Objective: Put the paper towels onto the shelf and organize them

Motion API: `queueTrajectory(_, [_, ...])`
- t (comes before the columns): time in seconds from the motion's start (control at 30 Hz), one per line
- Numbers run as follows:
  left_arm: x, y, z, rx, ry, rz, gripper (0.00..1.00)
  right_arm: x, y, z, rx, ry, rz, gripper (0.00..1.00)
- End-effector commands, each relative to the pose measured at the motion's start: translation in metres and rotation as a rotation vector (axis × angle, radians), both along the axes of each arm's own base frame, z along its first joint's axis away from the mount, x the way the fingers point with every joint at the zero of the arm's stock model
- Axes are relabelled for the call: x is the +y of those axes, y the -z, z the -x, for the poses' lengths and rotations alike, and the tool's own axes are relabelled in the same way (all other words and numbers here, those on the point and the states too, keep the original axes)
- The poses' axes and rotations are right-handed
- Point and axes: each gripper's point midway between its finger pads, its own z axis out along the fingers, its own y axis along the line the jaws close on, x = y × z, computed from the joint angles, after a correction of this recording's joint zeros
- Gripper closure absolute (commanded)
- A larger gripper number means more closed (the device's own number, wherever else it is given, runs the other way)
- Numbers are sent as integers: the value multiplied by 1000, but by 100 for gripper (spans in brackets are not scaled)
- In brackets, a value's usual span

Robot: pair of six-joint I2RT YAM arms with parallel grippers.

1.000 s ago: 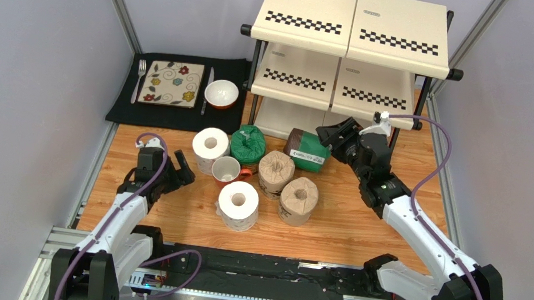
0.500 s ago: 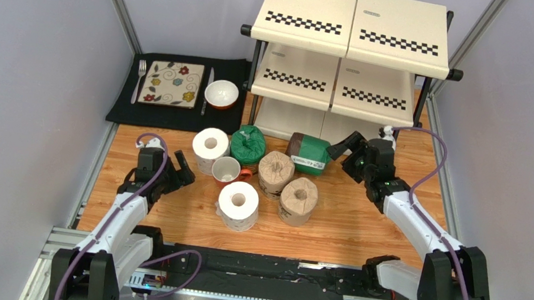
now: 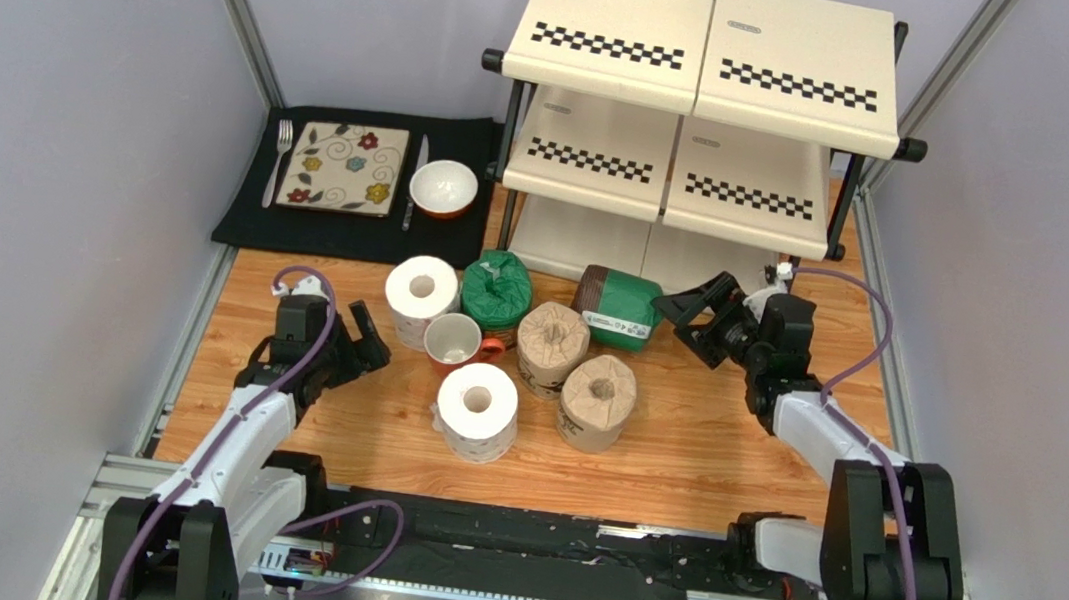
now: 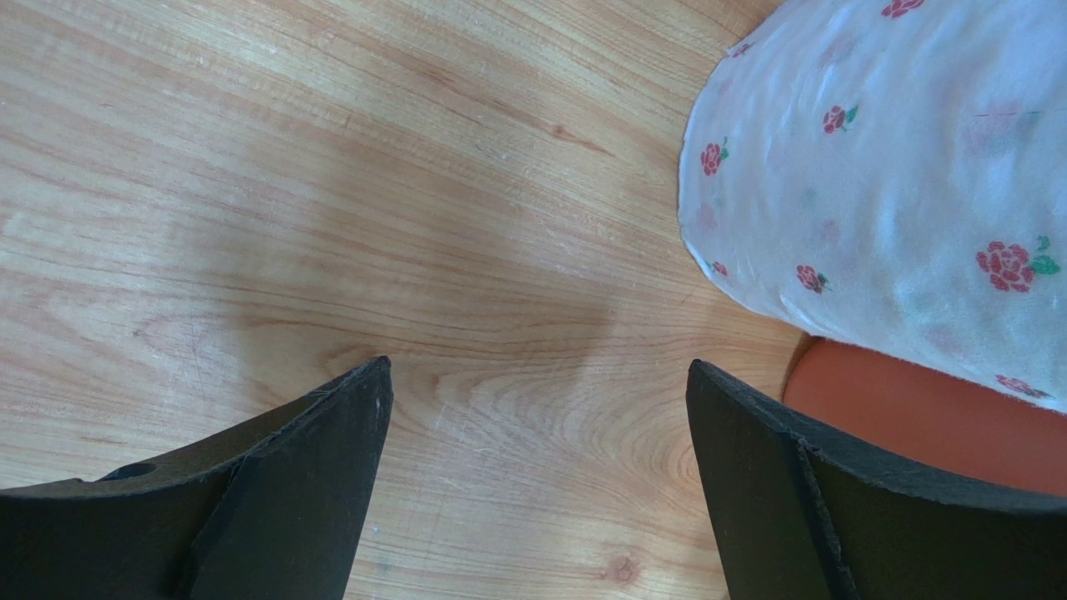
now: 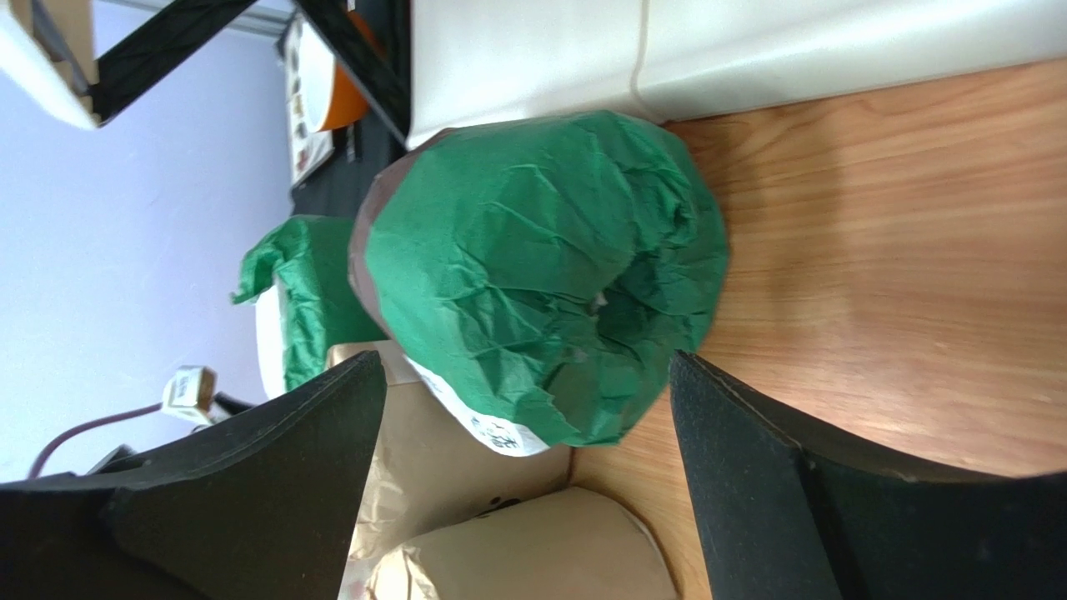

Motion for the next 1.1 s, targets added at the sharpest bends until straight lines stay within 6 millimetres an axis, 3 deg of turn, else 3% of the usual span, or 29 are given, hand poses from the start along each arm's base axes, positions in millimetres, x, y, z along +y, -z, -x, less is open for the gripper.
queueTrajectory(0.0, [1,-13,-10,-39,7,-5,4,14,-19,-5,-89,-70,-86,14])
queueTrajectory(0.53, [1,-12,-9,-33,9,-5,4,31,-1,-7,-60,-155,-210,16])
queueTrajectory(1.07, [2,-10,-8,-24,4,-13,4,44,-5,-13,-108,-219,-405,22])
